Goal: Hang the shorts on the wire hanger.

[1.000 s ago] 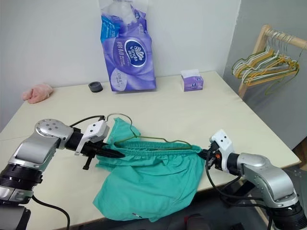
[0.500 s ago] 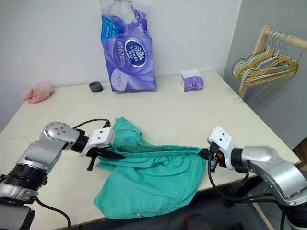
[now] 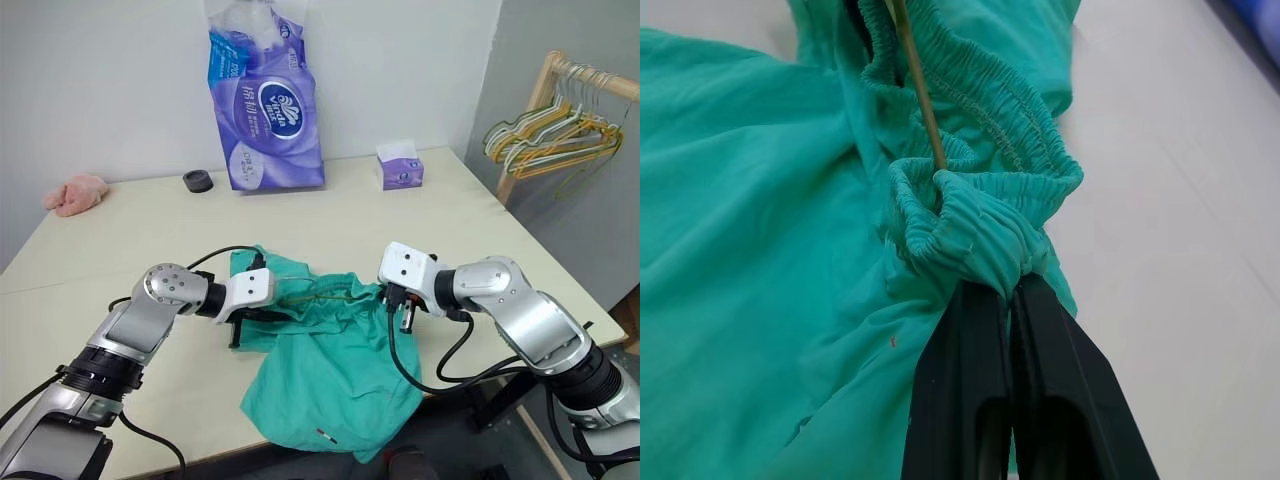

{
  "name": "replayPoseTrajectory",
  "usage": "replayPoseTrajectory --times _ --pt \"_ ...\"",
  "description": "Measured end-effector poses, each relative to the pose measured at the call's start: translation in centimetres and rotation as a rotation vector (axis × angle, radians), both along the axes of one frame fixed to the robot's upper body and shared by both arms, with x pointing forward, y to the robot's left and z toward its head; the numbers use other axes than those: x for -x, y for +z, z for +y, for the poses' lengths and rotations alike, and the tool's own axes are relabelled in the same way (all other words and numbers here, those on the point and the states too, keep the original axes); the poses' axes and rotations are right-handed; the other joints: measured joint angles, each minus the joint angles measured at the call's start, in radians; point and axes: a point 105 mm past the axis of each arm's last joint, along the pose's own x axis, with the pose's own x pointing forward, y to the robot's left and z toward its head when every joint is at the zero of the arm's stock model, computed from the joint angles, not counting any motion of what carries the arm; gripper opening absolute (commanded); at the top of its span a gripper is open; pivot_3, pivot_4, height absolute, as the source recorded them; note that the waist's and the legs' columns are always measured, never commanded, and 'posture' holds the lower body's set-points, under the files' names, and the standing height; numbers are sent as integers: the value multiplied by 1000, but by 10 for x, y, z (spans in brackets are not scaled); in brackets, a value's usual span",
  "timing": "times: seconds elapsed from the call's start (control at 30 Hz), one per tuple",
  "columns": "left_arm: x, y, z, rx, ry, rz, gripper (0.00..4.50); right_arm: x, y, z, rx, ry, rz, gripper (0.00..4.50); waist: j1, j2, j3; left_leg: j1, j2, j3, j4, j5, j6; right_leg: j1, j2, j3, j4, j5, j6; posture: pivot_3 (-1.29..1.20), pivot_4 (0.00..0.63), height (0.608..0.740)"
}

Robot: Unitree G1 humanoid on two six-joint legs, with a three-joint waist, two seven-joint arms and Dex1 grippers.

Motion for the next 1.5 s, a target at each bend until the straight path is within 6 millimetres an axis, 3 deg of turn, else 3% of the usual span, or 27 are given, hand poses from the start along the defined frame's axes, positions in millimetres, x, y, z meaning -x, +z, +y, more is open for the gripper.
replayPoseTrajectory --times 0.33,0.47,0.57,0.7,0.9,1.03,1.27,1.47,1.5 --pt "-4 -2 -16 55 25 -26 0 17 14 -23 -51 -44 98 3904 4 0 0 0 0 0 1 0 0 0 0 0 0 0 0 -242 0 740" --pt "-3 -4 -18 60 27 -19 0 23 1 -38 -77 -156 212 3904 4 0 0 0 0 0 1 0 0 1 0 0 0 0 0 -248 0 740" --pt "2 -8 -21 55 9 -2 0 15 -17 -56 -51 -298 220 3904 4 0 -1 0 0 0 1 0 0 1 0 0 0 0 0 -248 0 740" --pt "4 -10 -22 52 0 4 0 5 -26 -68 -35 -383 191 3904 2 0 -1 0 0 1 1 0 0 1 0 0 0 0 0 -252 0 740" --pt "5 -11 -23 46 -8 10 0 0 -43 -60 -21 -351 192 3904 0 0 -1 0 0 0 1 0 0 1 0 0 0 0 0 -249 0 740" --pt "5 -11 -22 43 -13 14 0 0 -45 -54 -9 -307 199 3904 1 0 -1 0 0 0 1 0 0 1 0 0 0 0 0 -249 0 740" --pt "6 -12 -23 40 -20 18 0 -24 -56 -50 48 -275 188 3904 -5 0 -1 0 0 0 1 0 0 1 0 0 0 0 0 -242 0 740" --pt "8 -13 -24 37 -32 28 0 -28 -62 -44 123 -175 202 3904 -7 0 -1 0 0 0 1 0 0 1 0 0 0 0 0 -240 0 740" --pt "8 -13 -24 36 -34 30 0 -29 -62 -42 139 -153 206 3732 -8 1 -1 0 0 0 1 0 0 1 0 0 0 0 0 -240 0 740"
